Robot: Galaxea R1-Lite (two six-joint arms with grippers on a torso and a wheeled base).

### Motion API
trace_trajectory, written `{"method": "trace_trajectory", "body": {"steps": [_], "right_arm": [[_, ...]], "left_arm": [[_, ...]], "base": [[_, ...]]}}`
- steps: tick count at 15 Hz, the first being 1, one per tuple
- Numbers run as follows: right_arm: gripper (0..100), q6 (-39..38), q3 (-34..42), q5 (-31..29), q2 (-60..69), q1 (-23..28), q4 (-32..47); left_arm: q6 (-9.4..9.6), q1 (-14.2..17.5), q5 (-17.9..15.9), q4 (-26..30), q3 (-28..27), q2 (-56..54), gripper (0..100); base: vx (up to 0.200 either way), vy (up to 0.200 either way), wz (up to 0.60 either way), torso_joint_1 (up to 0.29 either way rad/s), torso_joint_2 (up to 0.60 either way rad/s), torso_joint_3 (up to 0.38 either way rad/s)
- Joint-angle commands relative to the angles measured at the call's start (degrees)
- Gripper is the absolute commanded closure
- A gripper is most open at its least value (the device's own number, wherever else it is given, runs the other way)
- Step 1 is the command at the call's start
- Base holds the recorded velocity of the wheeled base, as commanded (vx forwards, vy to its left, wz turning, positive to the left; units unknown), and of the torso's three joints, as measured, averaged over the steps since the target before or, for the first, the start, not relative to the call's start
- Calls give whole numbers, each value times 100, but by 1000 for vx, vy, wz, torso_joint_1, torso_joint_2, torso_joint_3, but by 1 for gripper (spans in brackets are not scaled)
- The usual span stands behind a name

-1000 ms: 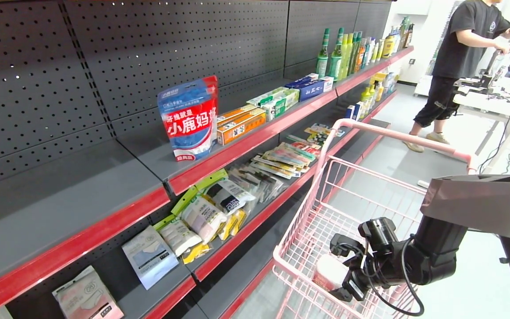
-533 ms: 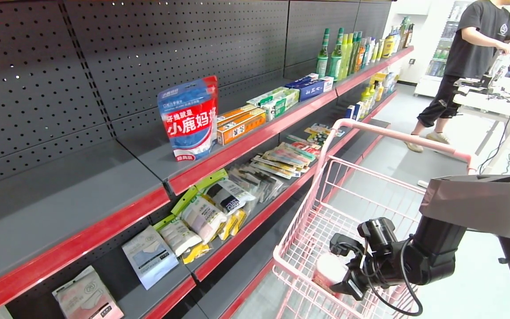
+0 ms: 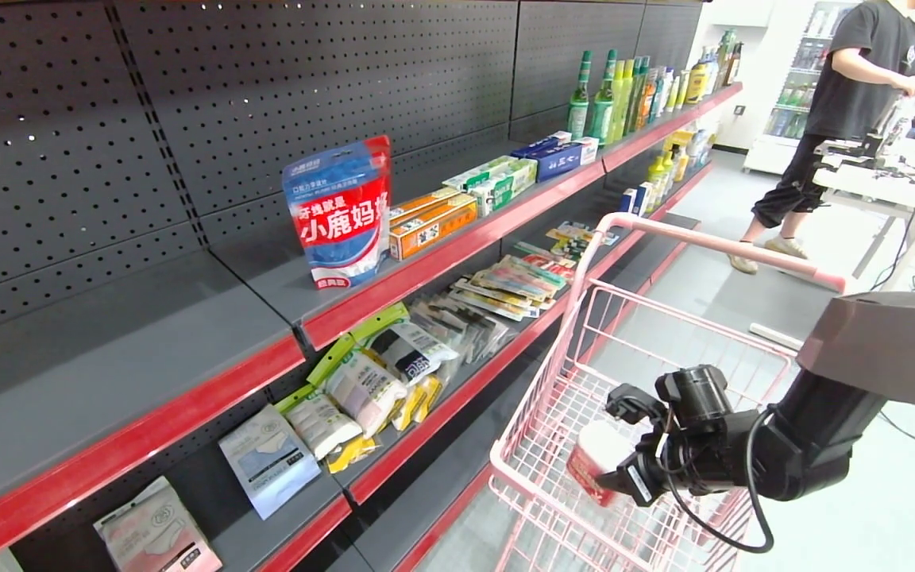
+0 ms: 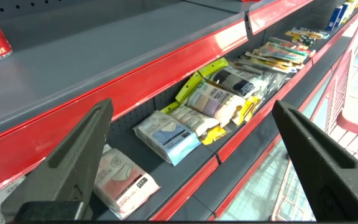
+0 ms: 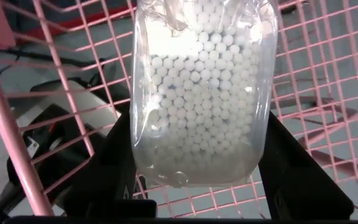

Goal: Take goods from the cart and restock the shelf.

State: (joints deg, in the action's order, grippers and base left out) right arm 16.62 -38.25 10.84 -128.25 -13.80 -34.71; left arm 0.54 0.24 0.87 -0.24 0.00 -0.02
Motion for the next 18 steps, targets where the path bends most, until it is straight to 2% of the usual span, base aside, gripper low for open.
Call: {"method": "trace_trajectory", "body": {"steps": [1, 4, 7, 8, 11, 14, 18], "right_arm": [[100, -238, 29, -214, 696, 70, 34], [100, -343, 2, -627, 1451, 281, 315], [100, -343, -77, -706, 2691, 527, 1317], [100, -343, -182, -706, 3236, 694, 1871], [100, -255, -147, -697, 4264, 1310, 2187], [100, 149, -59, -618, 5371, 1942, 3418], [100, 184, 160, -592, 6435, 2356, 3699]], "left_arm": [[-1, 2, 1, -2, 0, 2, 0], [-1, 2, 1, -2, 0, 2, 0], [-1, 2, 1, -2, 0, 2, 0], [-1, 2, 1, -2, 0, 2, 0], [-1, 2, 10, -2, 0, 2, 0], [-1, 2, 1, -2, 0, 2, 0], [-1, 2, 1, -2, 0, 2, 0]], "base": [[0, 0, 0, 0, 0, 0], [0, 0, 0, 0, 0, 0], [0, 0, 0, 0, 0, 0], [0, 0, 0, 0, 0, 0], [0, 0, 0, 0, 0, 0], [0, 0, 0, 0, 0, 0], [0, 0, 0, 15, -25, -15]]}}
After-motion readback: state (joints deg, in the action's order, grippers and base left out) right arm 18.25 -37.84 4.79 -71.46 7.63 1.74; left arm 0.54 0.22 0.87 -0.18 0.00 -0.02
